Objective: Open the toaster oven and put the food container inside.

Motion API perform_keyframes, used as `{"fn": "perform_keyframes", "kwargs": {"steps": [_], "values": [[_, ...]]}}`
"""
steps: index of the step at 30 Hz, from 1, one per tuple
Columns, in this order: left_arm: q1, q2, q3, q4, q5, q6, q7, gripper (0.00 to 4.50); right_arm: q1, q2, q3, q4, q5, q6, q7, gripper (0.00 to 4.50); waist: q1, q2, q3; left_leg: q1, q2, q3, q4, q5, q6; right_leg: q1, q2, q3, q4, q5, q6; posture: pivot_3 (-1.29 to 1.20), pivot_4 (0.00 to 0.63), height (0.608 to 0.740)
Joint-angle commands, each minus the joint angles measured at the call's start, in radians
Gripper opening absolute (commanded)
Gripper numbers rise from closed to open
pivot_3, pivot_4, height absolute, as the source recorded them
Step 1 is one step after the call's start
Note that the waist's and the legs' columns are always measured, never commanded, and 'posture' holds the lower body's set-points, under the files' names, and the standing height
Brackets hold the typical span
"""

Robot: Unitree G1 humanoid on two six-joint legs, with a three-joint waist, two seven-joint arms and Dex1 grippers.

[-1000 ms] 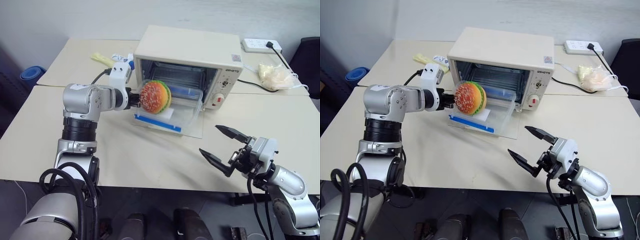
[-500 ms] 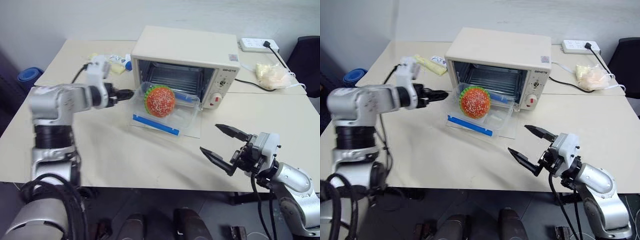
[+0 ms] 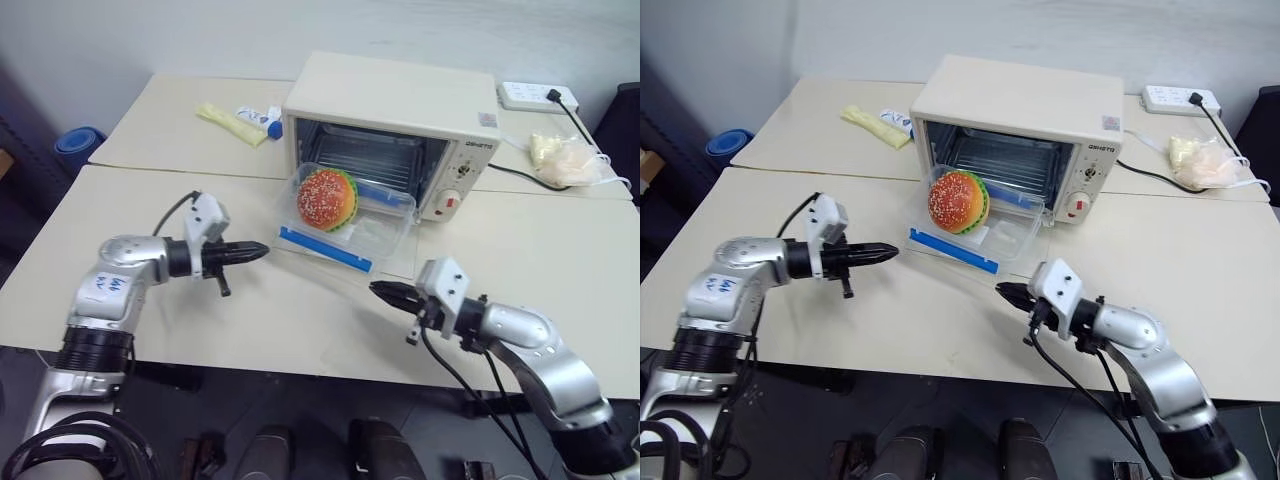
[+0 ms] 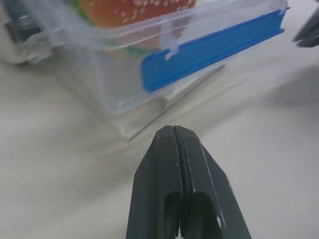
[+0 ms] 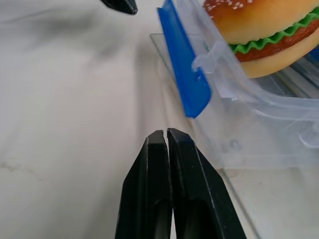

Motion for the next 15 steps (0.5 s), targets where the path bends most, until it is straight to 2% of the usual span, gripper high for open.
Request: {"fn": "perform_keyframes", "kwargs": {"steps": [1, 15], "values": [[-0.041, -0.048, 0.01, 0.03, 0.01, -0.067, 0.023, 0.0, -0.061, 0.039, -0.001, 0.044, -0.046, -0.022, -0.039, 0.04, -0.004, 0.0, 0.0, 0.0, 0.0, 0.0, 0.0, 0.0, 0.0, -0.001, 0.001, 0.0, 0.0, 0.0, 0.0, 0.0, 0.15, 0.74], [-0.218, -0.247, 0.047, 0.356, 0.112, -0.256, 0.283, 0.0, -0.313, 0.126, -0.068, 0.398, -0.156, -0.183, -0.134, 0.04, -0.022, 0.0, 0.0, -0.001, 0.001, 0.002, 0.001, 0.0, 0.0, -0.002, 0.003, 0.0, 0.002, 0.0, 0.001, 0.0, 0.15, 0.74]]}}
